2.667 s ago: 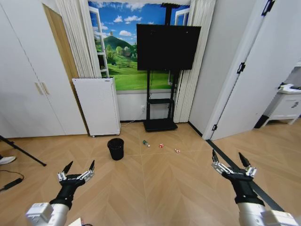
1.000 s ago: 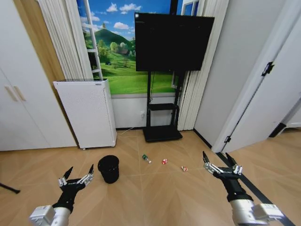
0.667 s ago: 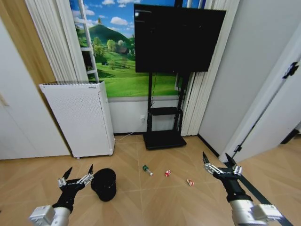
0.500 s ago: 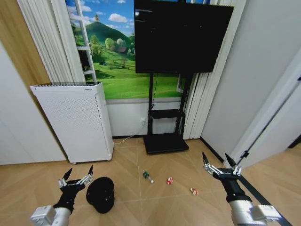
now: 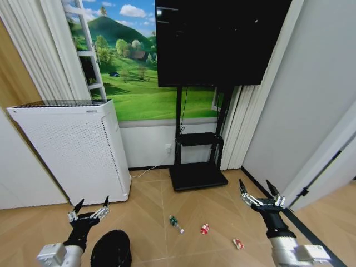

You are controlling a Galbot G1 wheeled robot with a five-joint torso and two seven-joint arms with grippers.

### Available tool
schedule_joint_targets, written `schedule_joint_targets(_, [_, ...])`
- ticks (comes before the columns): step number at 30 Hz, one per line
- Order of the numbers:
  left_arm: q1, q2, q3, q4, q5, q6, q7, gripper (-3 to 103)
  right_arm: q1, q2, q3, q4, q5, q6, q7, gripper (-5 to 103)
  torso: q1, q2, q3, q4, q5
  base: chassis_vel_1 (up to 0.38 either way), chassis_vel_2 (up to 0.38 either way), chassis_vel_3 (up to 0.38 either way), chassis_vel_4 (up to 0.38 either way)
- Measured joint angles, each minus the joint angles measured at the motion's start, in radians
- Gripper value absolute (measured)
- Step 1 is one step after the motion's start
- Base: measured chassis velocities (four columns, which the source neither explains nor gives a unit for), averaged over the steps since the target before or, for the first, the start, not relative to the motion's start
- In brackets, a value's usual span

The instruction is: Pick up the trash bin and place the garbage on the floor into it.

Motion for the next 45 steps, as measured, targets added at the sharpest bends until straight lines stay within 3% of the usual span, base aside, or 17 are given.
schedule_joint_targets(22, [0.010,-0.010,-0.007,-0.016,0.000,-0.008,0.000,98,0.000,-0.001,-0.007,-0.004,0.013,0.009,-0.039,100,0.001,0.000,0.001,0.0000,-0.0003,-0.029,0.029,0.042,-0.038])
schedule_joint_targets(45, [0.009,0.022,-0.019,-0.029,-0.007,-0.027,0.008,98,-0.015,0.005,-0.001,-0.003,0.013,0.011,-0.060,100,0.001,0.000,0.000,0.0000,-0.0002,-0.032,0.035,0.036,-0.032])
